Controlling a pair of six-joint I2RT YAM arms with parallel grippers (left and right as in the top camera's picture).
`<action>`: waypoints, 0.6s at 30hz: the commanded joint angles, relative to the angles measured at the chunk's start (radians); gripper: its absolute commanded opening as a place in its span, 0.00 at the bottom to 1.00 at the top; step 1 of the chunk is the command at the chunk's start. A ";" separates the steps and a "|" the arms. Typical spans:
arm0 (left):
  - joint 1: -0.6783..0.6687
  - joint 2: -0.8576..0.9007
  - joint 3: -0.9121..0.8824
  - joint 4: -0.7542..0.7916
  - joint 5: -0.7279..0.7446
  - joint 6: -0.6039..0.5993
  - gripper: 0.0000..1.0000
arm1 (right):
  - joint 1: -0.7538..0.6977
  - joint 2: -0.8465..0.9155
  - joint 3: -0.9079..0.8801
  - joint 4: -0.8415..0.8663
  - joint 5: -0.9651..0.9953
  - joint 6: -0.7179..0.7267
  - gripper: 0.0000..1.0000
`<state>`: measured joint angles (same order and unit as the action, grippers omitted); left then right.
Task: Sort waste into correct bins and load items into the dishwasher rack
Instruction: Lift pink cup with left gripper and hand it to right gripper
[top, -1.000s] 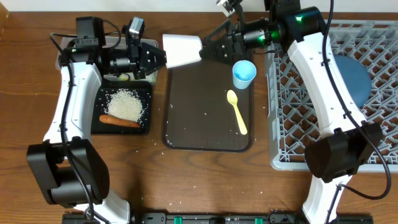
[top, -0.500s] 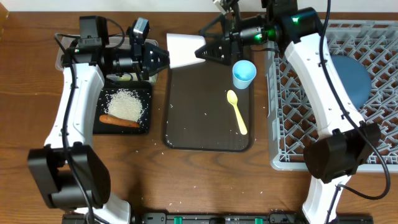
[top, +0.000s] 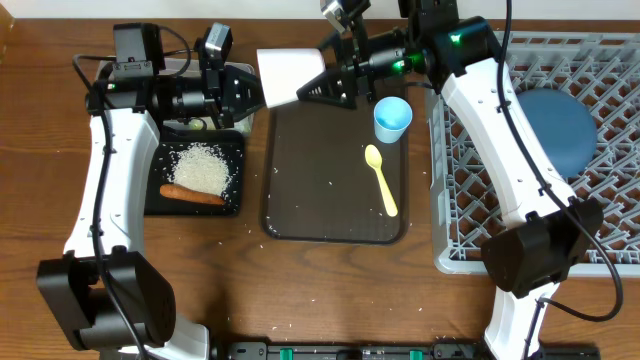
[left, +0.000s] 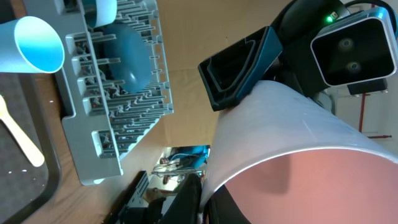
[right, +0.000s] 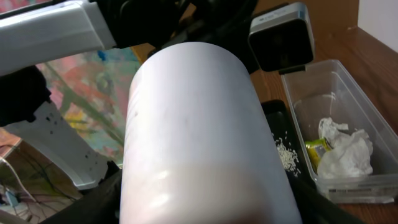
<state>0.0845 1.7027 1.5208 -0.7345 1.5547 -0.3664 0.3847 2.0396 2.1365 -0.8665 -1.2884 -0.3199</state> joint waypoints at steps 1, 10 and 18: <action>-0.014 -0.033 0.016 -0.003 0.018 0.006 0.06 | -0.002 -0.018 0.002 0.024 -0.039 -0.010 0.60; -0.014 -0.033 0.015 -0.004 0.018 0.006 0.10 | -0.011 -0.018 0.002 0.066 -0.087 -0.010 0.53; -0.014 -0.033 0.015 -0.003 0.015 0.006 0.28 | -0.072 -0.018 0.002 0.069 -0.109 0.013 0.52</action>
<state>0.0708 1.6905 1.5208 -0.7361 1.5646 -0.3664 0.3580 2.0396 2.1361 -0.7986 -1.3582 -0.3183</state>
